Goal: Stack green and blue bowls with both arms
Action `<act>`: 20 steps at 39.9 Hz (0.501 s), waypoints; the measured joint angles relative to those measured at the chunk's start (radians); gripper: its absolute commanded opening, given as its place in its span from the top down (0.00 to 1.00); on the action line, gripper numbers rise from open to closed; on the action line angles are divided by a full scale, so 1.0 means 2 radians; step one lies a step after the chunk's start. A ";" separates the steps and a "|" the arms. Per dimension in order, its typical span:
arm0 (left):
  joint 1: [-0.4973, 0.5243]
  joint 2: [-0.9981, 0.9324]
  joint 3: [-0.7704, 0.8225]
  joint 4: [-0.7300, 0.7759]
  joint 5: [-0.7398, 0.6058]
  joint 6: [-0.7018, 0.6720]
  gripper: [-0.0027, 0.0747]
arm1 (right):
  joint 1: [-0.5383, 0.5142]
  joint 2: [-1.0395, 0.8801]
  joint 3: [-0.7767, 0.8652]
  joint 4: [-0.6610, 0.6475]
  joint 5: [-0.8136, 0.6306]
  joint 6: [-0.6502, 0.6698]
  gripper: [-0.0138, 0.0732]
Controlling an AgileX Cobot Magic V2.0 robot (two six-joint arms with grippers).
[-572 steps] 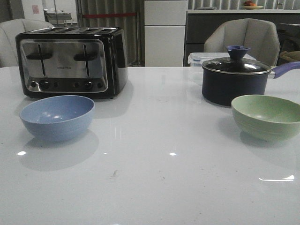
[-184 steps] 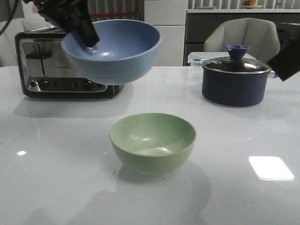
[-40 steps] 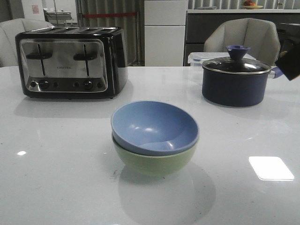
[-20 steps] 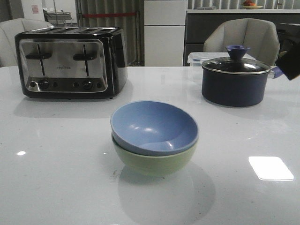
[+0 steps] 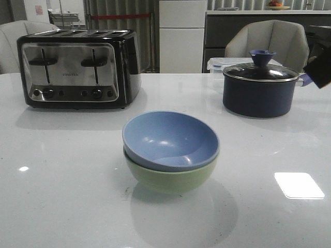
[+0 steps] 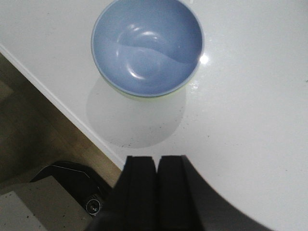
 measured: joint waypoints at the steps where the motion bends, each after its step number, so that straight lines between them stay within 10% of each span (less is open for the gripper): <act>1: 0.001 0.000 0.000 0.000 -0.007 0.000 0.84 | 0.000 0.000 0.000 0.000 0.000 0.000 0.78; 20: 0.001 0.000 0.000 -0.003 -0.027 -0.004 0.84 | 0.000 0.000 0.000 0.000 0.000 0.000 0.78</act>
